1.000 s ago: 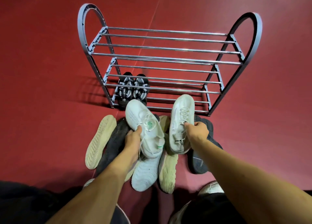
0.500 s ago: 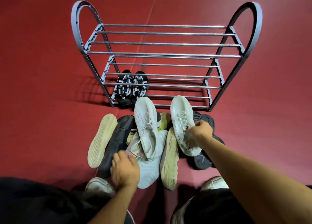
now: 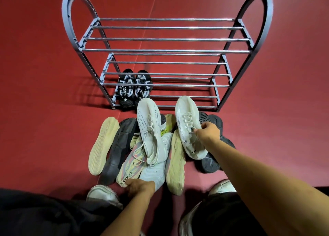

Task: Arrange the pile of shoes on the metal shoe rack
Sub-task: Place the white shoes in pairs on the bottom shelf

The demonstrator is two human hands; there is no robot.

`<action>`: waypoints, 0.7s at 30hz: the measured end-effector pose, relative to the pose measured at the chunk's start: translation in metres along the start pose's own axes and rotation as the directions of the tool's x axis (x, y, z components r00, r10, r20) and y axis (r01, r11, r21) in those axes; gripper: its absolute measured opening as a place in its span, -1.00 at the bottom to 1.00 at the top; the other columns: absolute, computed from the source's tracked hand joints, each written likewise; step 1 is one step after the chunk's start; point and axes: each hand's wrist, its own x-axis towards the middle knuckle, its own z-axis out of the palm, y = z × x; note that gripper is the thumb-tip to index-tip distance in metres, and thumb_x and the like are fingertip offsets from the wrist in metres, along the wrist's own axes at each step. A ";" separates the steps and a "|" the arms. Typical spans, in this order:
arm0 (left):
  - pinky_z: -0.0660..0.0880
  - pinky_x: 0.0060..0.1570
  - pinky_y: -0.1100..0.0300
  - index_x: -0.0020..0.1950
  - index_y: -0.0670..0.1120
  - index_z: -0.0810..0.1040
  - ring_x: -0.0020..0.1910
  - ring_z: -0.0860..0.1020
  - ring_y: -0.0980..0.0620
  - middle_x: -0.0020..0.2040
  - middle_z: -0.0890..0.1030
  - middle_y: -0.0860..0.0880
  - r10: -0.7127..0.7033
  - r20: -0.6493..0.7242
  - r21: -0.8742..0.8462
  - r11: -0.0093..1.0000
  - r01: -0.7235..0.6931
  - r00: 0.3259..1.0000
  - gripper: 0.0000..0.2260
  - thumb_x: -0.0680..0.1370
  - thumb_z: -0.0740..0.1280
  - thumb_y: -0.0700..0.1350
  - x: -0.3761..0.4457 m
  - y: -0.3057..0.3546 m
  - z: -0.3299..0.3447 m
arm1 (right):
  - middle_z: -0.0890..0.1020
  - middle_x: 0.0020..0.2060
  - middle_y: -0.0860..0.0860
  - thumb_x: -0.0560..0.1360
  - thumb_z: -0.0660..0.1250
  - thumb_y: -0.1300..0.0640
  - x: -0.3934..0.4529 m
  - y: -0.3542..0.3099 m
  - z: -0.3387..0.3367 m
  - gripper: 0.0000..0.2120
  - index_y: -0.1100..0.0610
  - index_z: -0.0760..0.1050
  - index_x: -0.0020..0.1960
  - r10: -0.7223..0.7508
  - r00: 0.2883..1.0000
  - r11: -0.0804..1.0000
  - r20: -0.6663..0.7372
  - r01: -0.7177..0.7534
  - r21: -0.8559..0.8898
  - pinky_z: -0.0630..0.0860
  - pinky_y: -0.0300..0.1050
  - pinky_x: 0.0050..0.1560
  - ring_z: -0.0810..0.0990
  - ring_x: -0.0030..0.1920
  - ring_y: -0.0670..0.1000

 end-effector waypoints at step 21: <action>0.64 -0.42 0.05 0.20 -0.27 0.44 -0.27 0.66 -0.13 -0.02 0.65 -0.34 0.477 0.521 -0.837 0.449 0.313 0.708 -0.77 0.62 0.27 -0.16 -0.095 0.154 -0.094 | 0.48 -0.41 0.03 0.33 0.32 0.28 -0.006 0.002 -0.013 -0.88 0.12 0.41 -0.30 -0.067 0.998 0.995 0.000 0.067 -0.078 0.31 -0.15 -0.41 0.40 -0.39 0.07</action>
